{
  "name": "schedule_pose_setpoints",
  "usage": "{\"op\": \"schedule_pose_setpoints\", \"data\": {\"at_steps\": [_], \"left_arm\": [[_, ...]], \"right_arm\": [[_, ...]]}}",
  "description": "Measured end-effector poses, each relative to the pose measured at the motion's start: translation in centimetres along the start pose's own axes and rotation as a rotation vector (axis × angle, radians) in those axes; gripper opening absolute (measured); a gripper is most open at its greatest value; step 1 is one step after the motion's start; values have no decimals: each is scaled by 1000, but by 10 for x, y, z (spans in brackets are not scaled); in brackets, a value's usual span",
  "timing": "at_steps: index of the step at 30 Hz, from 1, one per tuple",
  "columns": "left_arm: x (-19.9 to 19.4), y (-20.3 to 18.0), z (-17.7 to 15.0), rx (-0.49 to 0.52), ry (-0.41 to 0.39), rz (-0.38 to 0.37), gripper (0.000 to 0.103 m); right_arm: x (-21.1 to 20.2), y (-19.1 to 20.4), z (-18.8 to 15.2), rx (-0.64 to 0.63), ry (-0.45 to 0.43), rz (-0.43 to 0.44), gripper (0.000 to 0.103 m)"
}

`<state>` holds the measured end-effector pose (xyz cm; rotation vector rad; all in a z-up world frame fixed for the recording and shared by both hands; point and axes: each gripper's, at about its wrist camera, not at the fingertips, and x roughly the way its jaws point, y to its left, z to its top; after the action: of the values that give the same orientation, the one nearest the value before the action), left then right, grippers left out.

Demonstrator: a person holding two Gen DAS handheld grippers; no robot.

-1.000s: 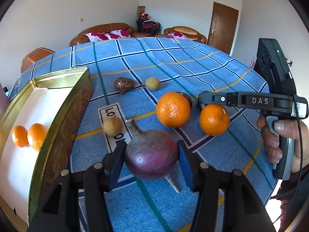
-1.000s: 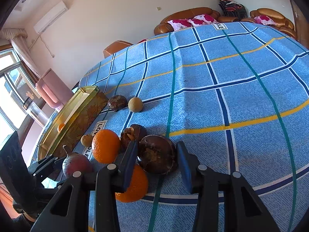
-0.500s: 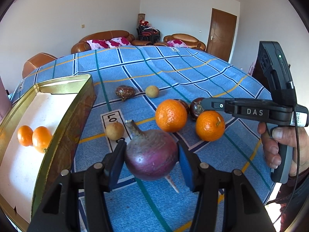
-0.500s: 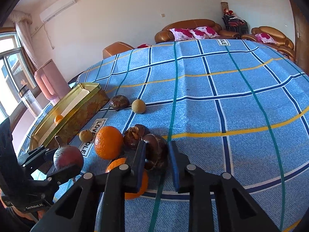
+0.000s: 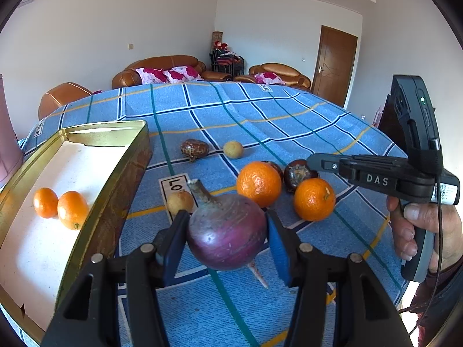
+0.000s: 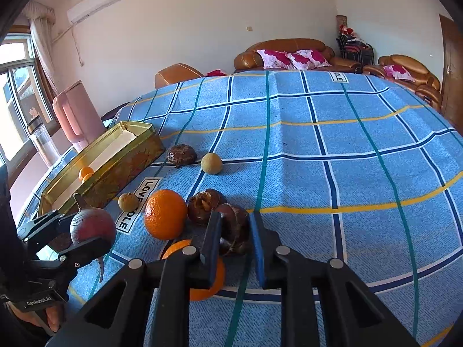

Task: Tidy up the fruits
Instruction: 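Grasp the red onion with the left tool while the right tool grasps a brown round fruit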

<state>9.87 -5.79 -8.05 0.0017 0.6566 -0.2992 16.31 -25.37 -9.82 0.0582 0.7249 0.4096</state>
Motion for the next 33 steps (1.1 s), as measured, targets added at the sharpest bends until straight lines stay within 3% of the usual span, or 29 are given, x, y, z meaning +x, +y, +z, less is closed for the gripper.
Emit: {"op": "schedule_pose_setpoints", "data": {"at_steps": [2, 7, 11, 12, 14, 15, 16, 24, 28, 30, 32, 33], "left_arm": [[0, 0, 0, 0, -3, -2, 55], [-1, -1, -1, 6, -2, -9, 55], [0, -2, 0, 4, 4, -8, 55], [1, -2, 0, 3, 10, -4, 55], [4, -1, 1, -2, 26, 3, 55], [6, -1, 1, -6, 33, 5, 55], [6, 0, 1, -9, 36, 5, 55], [7, 1, 1, -12, 27, 9, 55], [6, 0, 0, -10, 24, 7, 55], [5, 0, 0, -14, 19, 4, 55], [4, 0, 0, -15, 17, 3, 55], [4, 0, 0, -14, 16, 2, 55]], "right_arm": [[-5, 2, 0, -7, -30, -29, 0], [-4, -3, 2, 23, -28, -6, 1], [5, -12, 4, 59, 9, 12, 6], [6, -12, 4, 55, 13, 11, 11], [7, -13, 5, 45, 18, -18, 32], [8, -16, 5, 51, 28, -35, 52], [10, -18, 4, 64, 46, -40, 59], [16, -15, 1, 86, 71, 93, 58], [33, -20, 2, 172, 117, 191, 58], [35, -18, 1, 180, 116, 189, 57], [29, -19, -2, 188, 101, 177, 53], [29, -19, -2, 188, 101, 177, 39]]}}
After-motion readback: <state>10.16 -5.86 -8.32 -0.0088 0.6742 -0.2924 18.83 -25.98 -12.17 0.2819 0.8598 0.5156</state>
